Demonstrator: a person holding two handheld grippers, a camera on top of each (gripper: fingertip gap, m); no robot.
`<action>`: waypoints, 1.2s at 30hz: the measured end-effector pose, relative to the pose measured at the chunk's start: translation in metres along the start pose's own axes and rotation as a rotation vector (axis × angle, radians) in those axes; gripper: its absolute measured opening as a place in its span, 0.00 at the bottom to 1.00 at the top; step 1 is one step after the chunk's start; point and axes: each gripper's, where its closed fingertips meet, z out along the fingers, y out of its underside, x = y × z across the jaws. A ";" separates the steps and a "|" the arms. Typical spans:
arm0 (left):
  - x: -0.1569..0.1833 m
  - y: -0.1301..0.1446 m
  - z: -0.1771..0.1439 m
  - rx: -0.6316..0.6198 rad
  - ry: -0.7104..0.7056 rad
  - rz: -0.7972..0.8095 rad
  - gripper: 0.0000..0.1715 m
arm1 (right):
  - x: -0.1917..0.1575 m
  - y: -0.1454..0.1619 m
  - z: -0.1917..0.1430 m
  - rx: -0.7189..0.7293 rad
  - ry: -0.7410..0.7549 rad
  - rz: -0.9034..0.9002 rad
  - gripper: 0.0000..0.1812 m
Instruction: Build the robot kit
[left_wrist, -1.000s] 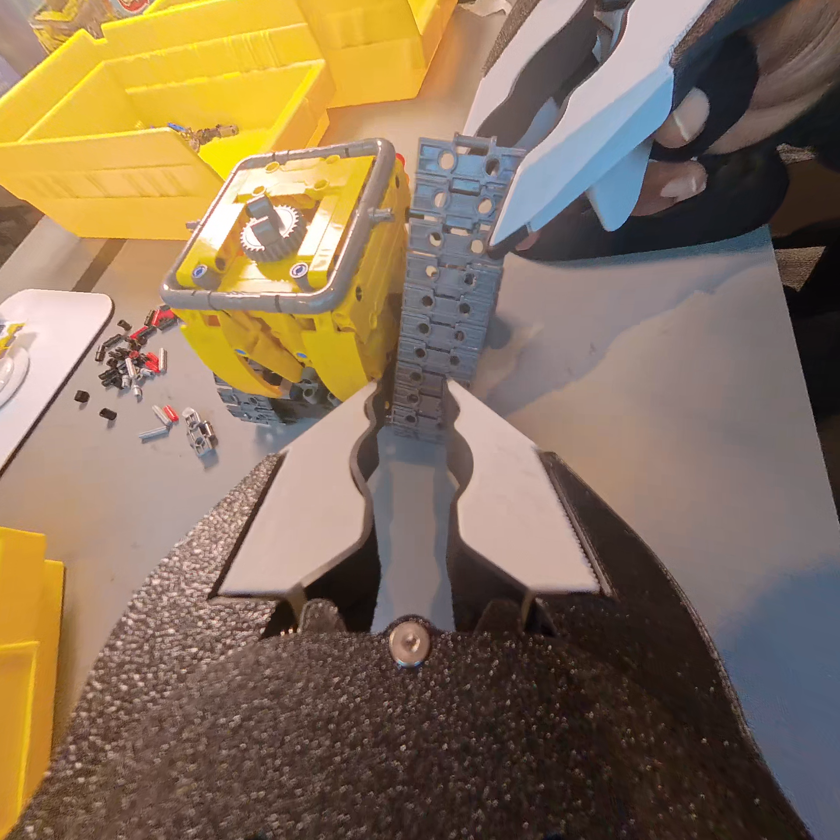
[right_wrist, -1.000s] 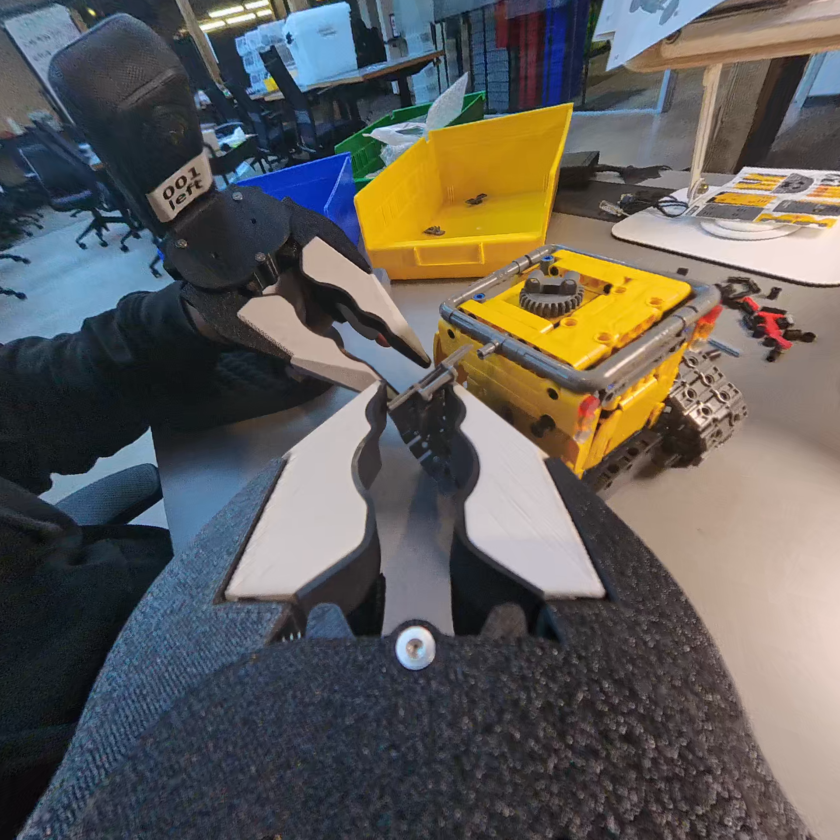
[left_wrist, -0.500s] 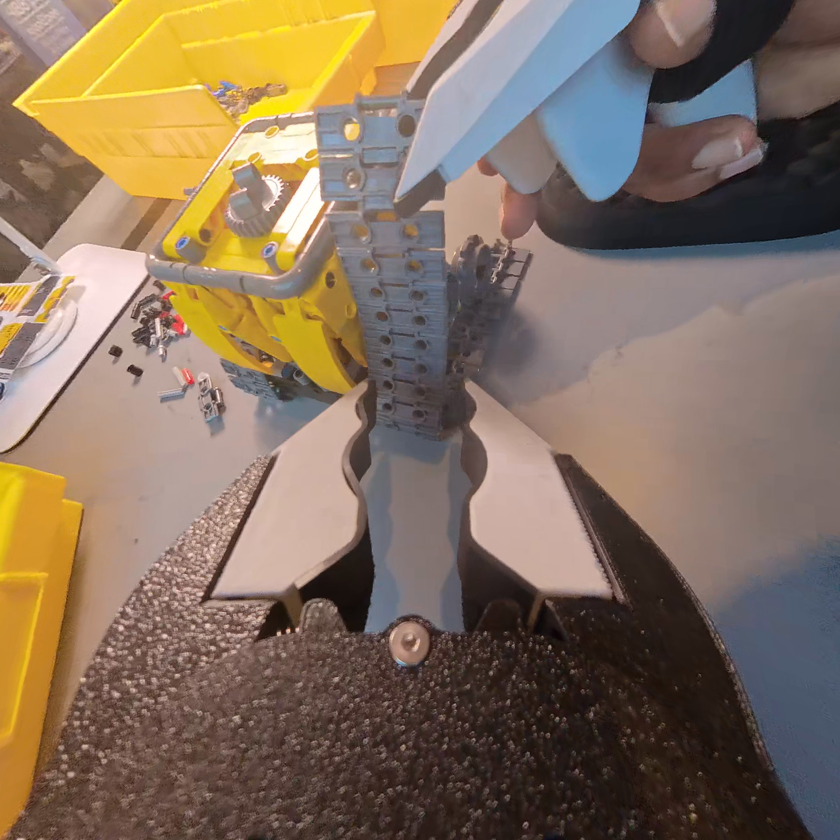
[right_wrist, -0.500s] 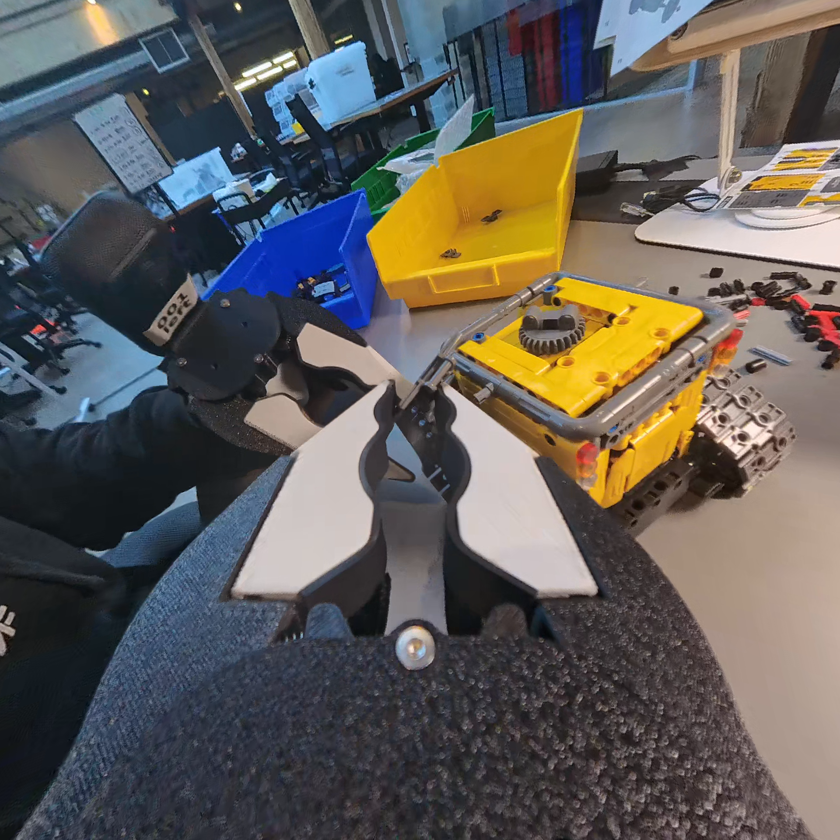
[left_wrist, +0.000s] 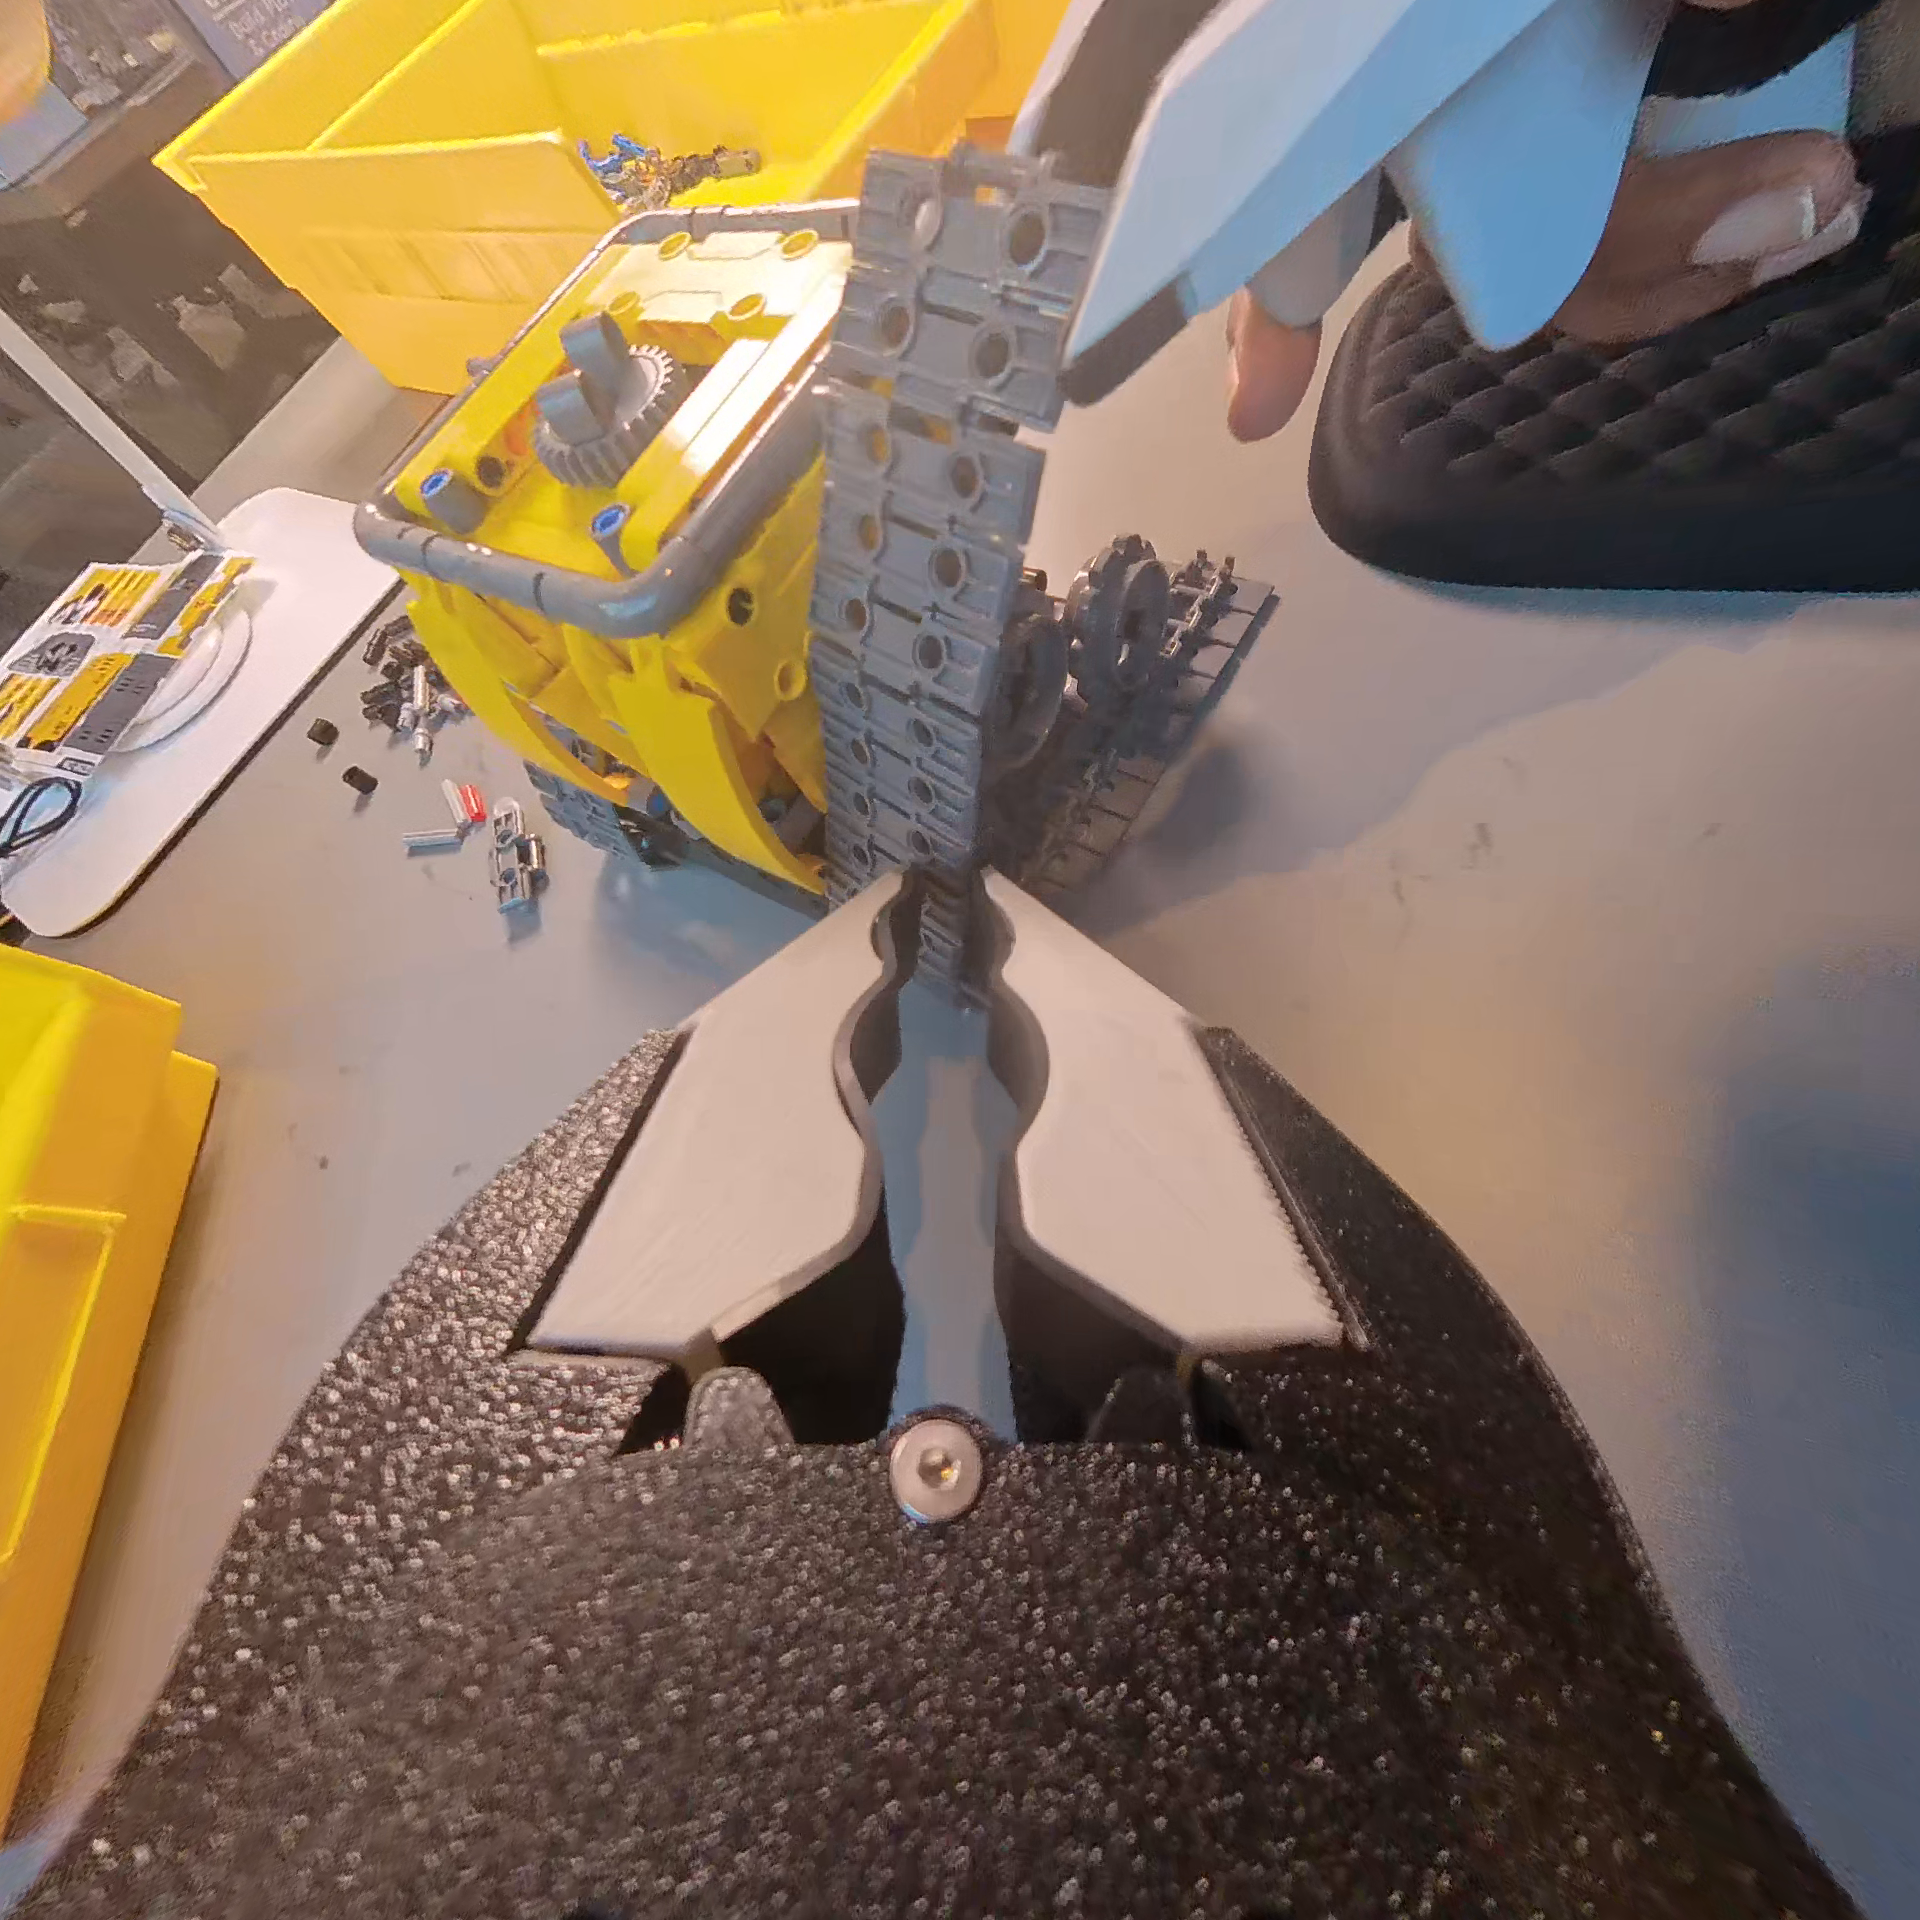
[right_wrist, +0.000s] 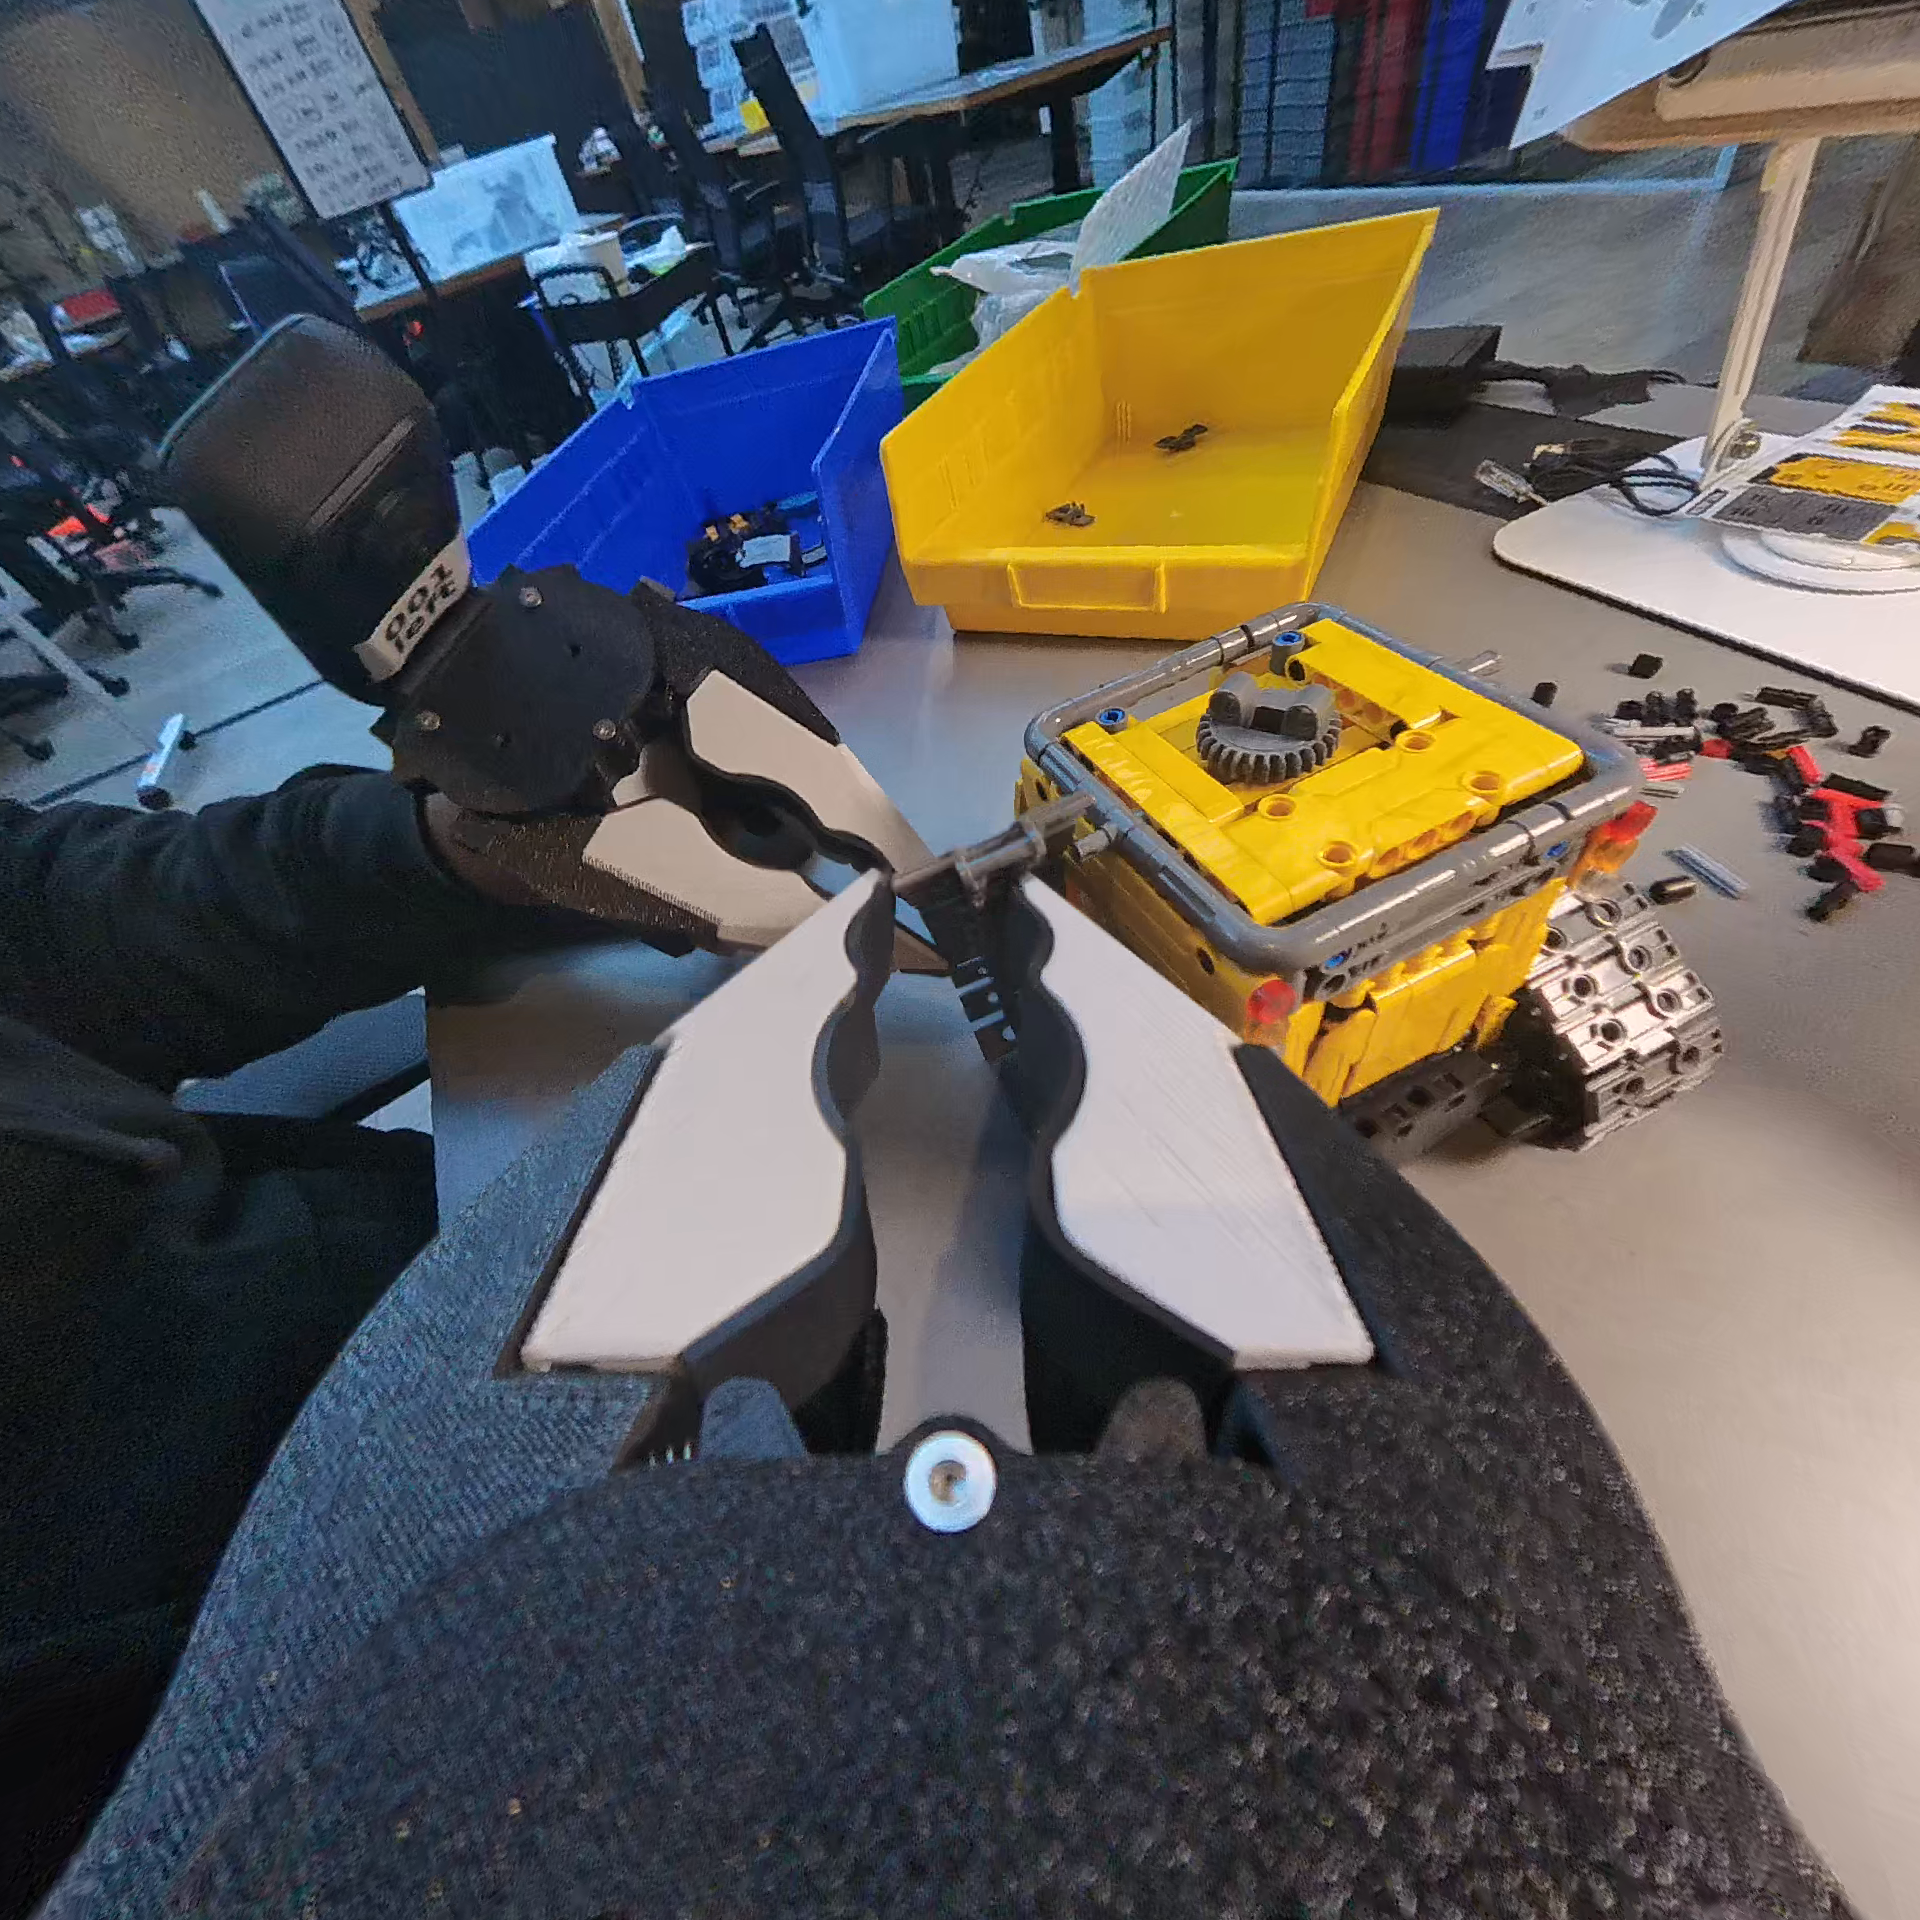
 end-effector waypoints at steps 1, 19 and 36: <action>-0.001 0.001 -0.001 0.005 0.001 -0.007 0.04 | 0.002 0.000 -0.003 -0.009 -0.006 -0.009 0.11; -0.002 -0.003 0.009 -0.071 -0.001 0.028 0.05 | 0.010 0.005 -0.022 0.007 -0.094 -0.043 0.04; 0.005 -0.016 0.018 -0.096 -0.060 0.206 0.11 | 0.023 0.030 -0.007 -0.067 0.004 -0.215 0.25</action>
